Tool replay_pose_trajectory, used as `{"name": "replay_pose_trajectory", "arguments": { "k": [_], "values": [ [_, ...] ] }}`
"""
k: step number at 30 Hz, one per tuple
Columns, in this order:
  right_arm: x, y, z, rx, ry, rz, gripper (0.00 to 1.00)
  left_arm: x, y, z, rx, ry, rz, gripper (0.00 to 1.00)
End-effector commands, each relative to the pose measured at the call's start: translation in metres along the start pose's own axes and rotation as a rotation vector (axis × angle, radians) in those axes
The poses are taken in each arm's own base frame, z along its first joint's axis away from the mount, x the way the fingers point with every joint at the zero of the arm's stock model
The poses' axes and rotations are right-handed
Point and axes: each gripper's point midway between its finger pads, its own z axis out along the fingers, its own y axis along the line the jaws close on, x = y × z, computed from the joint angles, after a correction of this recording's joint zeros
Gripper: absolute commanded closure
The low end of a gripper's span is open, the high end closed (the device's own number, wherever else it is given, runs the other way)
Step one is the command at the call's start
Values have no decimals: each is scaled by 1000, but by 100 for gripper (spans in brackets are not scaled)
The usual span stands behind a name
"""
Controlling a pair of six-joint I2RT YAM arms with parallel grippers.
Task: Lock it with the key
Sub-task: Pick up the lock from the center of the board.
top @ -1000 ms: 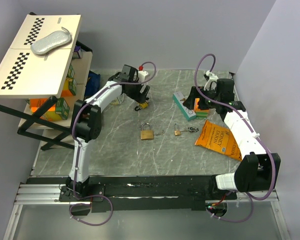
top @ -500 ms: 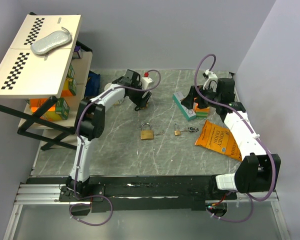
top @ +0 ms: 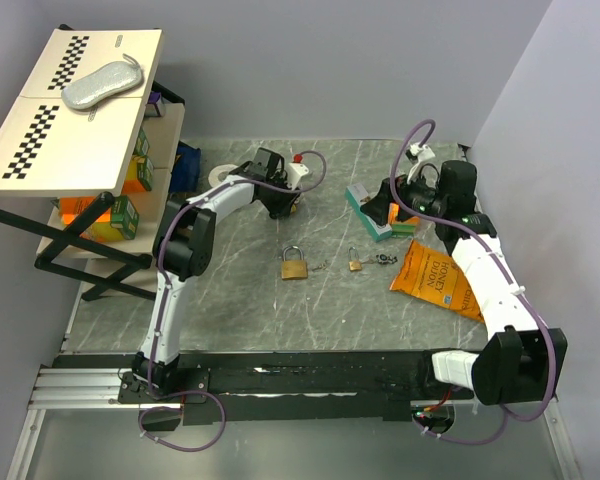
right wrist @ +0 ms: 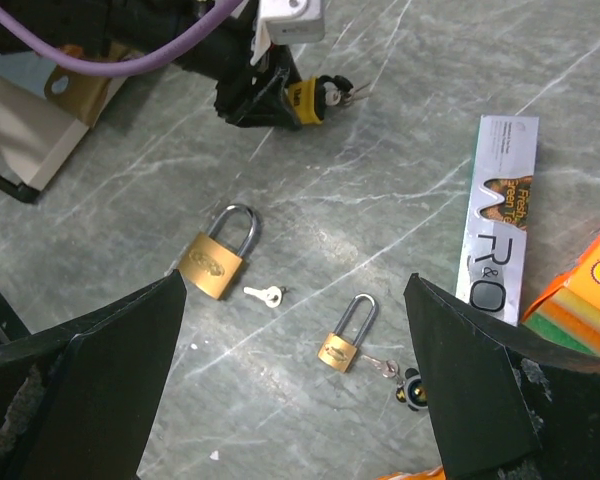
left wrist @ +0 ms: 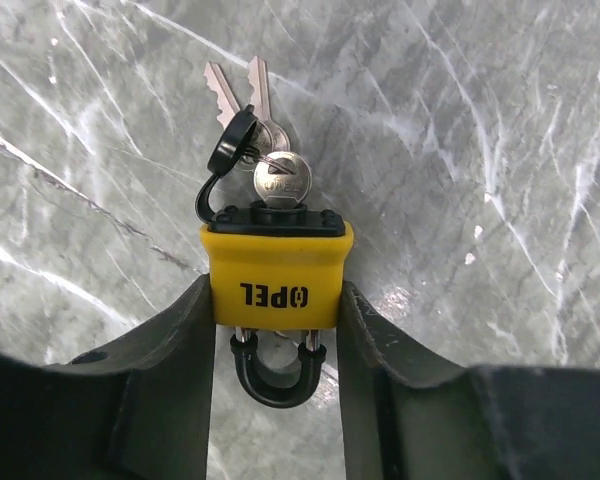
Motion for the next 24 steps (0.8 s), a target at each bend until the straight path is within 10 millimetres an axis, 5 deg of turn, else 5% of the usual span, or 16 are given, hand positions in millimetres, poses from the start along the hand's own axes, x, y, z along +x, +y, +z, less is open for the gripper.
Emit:
{"name": "replay_pose_trajectory", "arguments": {
  "k": [1, 5, 8, 12, 19, 24],
  "values": [
    [-19, 9, -7, -49, -45, -109, 1, -17, 5, -12, -37, -43, 57, 72],
    [-17, 18, -10, -108, -38, -179, 1, -49, -2, -44, 8, -96, 52, 99],
    [-14, 27, -12, -175, -32, -267, 1, -81, -22, -84, 95, -161, 43, 99],
    [-15, 35, -19, -201, -71, -417, 1, -101, -79, -141, 344, -218, 5, 99],
    [-1, 71, -29, -345, -89, -684, 1, -99, -155, -222, 678, -197, -120, 99],
    [6, 109, -30, -454, -126, -906, 1, -87, -196, -251, 856, -133, -189, 99]
  ]
}}
